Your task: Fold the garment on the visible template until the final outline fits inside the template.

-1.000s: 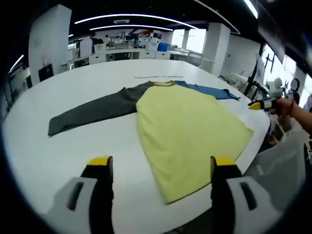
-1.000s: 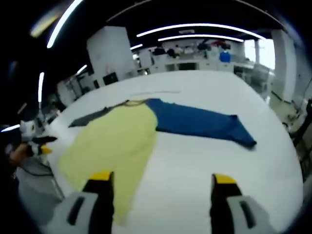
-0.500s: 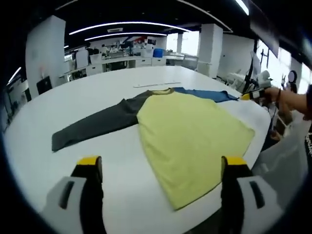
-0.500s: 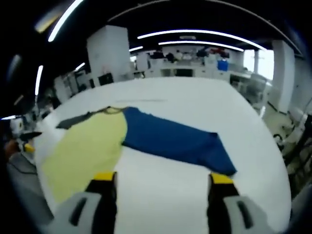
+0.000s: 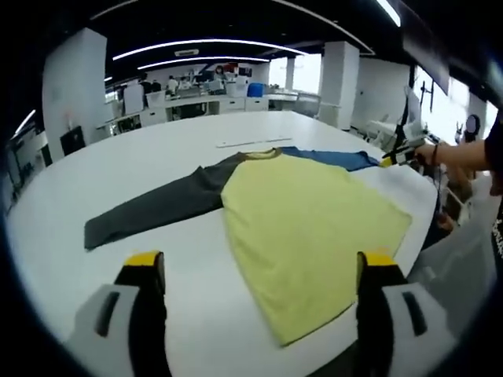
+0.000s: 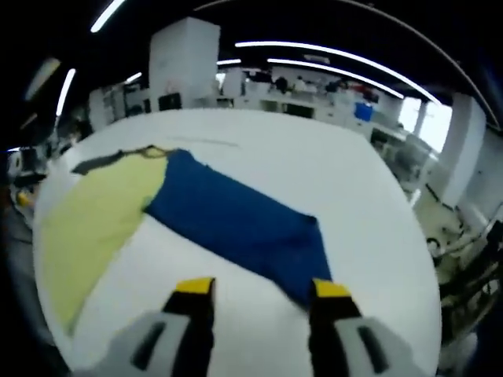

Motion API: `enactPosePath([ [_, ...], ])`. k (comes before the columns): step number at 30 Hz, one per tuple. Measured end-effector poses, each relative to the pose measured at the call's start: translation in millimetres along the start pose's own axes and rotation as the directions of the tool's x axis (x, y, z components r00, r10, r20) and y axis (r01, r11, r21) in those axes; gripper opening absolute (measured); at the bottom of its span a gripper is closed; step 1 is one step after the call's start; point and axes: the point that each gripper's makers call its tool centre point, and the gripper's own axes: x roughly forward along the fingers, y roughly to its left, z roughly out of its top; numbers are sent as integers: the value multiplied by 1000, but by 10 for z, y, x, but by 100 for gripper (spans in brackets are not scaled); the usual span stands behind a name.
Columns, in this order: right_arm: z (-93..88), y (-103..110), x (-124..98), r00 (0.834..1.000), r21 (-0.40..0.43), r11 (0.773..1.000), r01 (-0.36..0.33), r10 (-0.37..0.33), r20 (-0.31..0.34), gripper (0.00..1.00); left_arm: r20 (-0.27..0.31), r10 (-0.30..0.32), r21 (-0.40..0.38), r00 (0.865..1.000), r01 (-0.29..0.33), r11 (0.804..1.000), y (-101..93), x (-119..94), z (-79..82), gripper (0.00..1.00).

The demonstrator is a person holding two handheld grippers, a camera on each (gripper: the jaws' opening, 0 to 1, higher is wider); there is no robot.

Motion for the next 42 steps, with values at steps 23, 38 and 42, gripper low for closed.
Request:
enactPosePath([
  [23, -86, -265, 40, 995, 42, 995, 86, -84, -44, 0, -17, 63, -4, 998, -63, 998, 69, -53, -103, 89],
  [38, 235, 21, 1, 1000, 158, 987, -8, 11, -19, 0, -31, 83, 39, 996, -82, 996, 58, -63, -138, 90],
  [42, 356, 41, 30, 1000, 143, 989, -24, 26, -10, 0, -23, 86, 43, 996, -85, 995, 61, -85, -131, 90],
])
